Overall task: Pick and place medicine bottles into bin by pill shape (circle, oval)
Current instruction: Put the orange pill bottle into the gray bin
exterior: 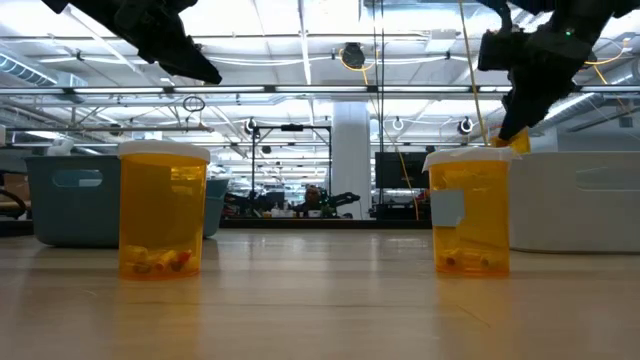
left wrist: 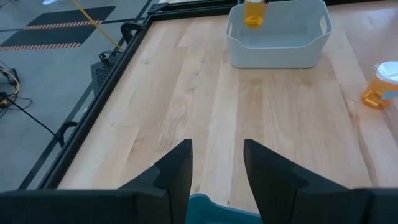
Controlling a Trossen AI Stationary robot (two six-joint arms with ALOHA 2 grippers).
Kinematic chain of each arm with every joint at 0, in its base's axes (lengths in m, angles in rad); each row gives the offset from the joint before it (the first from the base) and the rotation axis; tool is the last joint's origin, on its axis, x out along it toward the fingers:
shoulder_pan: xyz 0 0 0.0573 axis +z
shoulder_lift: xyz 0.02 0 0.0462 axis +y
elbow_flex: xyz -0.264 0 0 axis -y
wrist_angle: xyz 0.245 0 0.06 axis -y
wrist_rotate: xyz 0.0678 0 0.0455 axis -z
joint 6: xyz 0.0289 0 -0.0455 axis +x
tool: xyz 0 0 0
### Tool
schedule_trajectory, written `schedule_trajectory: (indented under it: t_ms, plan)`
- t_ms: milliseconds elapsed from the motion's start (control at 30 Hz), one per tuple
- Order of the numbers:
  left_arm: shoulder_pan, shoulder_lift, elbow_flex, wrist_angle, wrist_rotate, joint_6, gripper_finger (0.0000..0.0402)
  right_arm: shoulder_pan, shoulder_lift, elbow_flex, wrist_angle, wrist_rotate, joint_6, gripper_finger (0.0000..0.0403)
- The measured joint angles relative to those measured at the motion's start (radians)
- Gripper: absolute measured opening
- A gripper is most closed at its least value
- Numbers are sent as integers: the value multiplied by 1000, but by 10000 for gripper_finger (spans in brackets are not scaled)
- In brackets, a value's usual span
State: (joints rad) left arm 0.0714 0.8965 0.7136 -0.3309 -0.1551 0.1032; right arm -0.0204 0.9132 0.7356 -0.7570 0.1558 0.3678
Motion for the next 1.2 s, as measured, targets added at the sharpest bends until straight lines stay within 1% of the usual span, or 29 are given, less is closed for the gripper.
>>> schedule_trajectory:
  t_ms: [233, 500, 700, 800, 1000, 1200]
  plan:
    - [0, 0, 0, 0, 0, -1, 147, 0, 0, -51, 8, 7, 47, 214]
    - [0, 0, 0, 0, 0, -3, 147, 0, 0, -146, 74, 6, 92, 214]
    - [0, 0, 0, 0, 0, -3, 147, 0, 0, -208, 163, 7, 92, 218]
    - [0, 0, 0, 0, 0, -3, 147, 0, 0, -212, 172, 8, 92, 230]
    - [0, 0, 0, 0, 0, -3, 147, 0, 0, -212, 174, 56, 83, 253]
    - [0, 0, 0, 0, 0, -3, 147, 1, -8, -200, 178, 49, 79, 262]
